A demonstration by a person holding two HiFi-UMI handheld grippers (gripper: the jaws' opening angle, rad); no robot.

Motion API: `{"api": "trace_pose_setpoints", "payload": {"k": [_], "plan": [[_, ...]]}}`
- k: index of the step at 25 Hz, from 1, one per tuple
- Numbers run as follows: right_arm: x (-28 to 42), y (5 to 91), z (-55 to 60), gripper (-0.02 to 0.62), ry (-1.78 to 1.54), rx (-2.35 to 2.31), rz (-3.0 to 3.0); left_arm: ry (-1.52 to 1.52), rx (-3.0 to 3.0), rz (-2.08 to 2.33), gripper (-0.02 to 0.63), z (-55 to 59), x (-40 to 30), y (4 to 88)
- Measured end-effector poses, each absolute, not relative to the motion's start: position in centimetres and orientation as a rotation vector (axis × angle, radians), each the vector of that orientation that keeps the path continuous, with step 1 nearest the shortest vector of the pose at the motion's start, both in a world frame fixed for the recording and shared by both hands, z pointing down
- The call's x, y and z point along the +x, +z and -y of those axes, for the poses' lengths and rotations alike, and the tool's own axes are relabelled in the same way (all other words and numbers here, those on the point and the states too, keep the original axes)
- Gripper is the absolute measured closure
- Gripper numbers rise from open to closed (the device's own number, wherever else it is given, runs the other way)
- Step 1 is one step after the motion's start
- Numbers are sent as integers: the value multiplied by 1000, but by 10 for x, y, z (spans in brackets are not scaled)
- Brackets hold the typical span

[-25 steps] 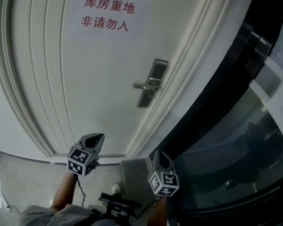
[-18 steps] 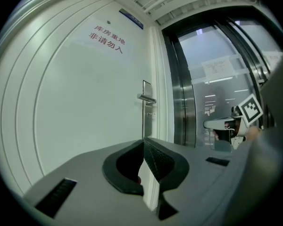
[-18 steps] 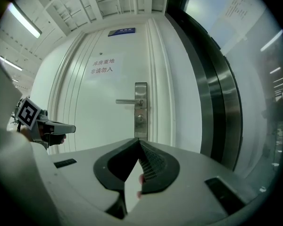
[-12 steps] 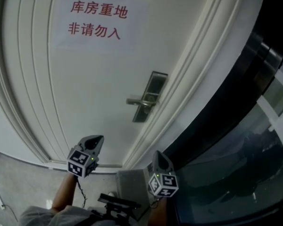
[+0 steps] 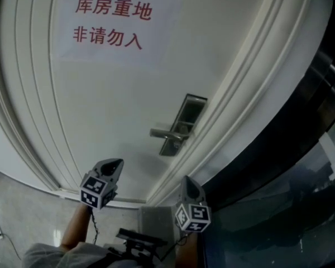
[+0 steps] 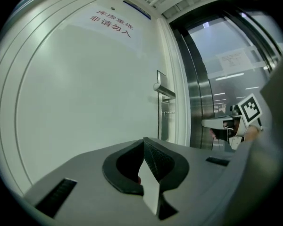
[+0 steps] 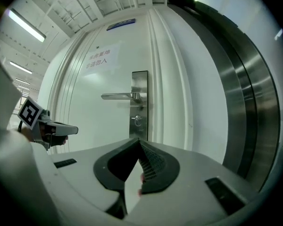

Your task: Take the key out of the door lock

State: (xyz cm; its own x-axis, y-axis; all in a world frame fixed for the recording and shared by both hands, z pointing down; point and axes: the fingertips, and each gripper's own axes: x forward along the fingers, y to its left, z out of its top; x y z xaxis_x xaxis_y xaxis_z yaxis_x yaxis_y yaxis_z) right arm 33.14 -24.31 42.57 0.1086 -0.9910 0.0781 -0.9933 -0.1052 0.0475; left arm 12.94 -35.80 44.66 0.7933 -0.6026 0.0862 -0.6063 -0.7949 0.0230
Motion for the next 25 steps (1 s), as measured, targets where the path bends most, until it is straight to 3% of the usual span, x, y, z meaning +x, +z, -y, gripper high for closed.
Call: {"api": "trace_pose_setpoints", "payload": {"k": [25], "plan": [[340, 408, 315, 592, -129, 2098, 2124, 110, 2849, 1135, 601, 403, 133, 444]]}}
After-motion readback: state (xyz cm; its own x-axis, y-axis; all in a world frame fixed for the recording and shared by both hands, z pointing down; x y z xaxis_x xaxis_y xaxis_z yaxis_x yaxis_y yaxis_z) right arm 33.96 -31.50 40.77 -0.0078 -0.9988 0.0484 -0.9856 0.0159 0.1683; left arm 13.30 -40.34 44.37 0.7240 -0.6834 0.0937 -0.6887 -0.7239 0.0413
